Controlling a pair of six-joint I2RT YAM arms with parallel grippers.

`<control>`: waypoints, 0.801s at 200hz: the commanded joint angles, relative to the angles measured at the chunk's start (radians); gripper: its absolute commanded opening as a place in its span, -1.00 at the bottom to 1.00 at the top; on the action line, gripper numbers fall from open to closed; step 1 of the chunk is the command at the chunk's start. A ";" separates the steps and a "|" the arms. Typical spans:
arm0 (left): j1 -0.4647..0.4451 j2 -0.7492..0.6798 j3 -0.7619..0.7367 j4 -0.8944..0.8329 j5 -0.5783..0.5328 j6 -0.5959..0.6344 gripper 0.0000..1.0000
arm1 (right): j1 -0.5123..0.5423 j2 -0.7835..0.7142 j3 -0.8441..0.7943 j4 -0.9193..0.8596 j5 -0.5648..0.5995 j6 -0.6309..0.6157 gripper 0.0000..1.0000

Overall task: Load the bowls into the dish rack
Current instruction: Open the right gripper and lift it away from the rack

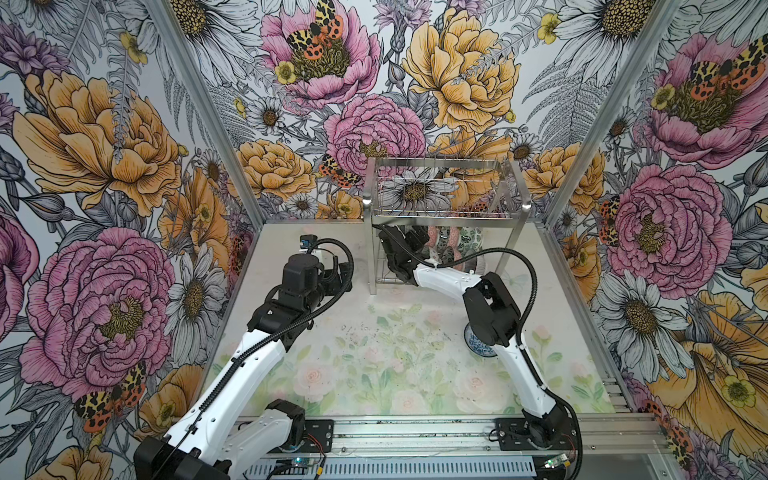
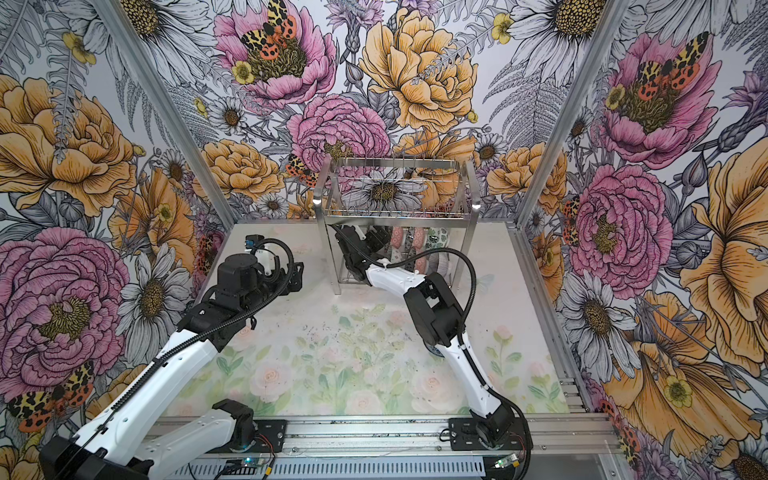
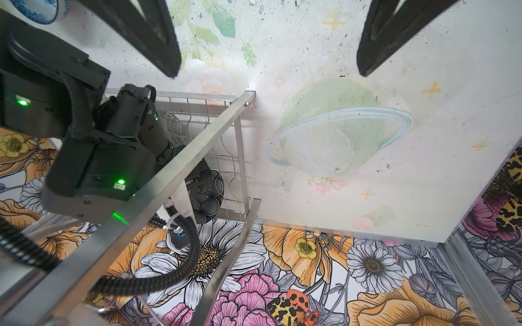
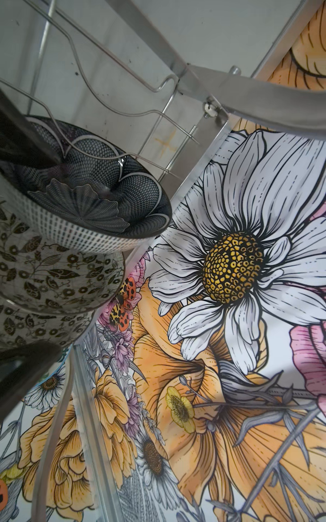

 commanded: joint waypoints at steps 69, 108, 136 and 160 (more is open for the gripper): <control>0.008 -0.028 -0.019 0.010 0.017 -0.009 0.97 | 0.011 -0.327 -0.357 0.099 -0.179 0.091 0.99; 0.008 -0.035 -0.019 -0.012 0.017 -0.011 0.97 | 0.021 -0.464 -0.530 0.157 -0.251 0.108 0.99; 0.006 -0.053 -0.018 -0.034 0.018 -0.009 0.97 | 0.034 -0.557 -0.640 0.179 -0.290 0.108 0.99; 0.002 -0.069 -0.018 -0.048 0.031 -0.009 0.97 | 0.046 -0.654 -0.734 0.189 -0.313 0.123 0.99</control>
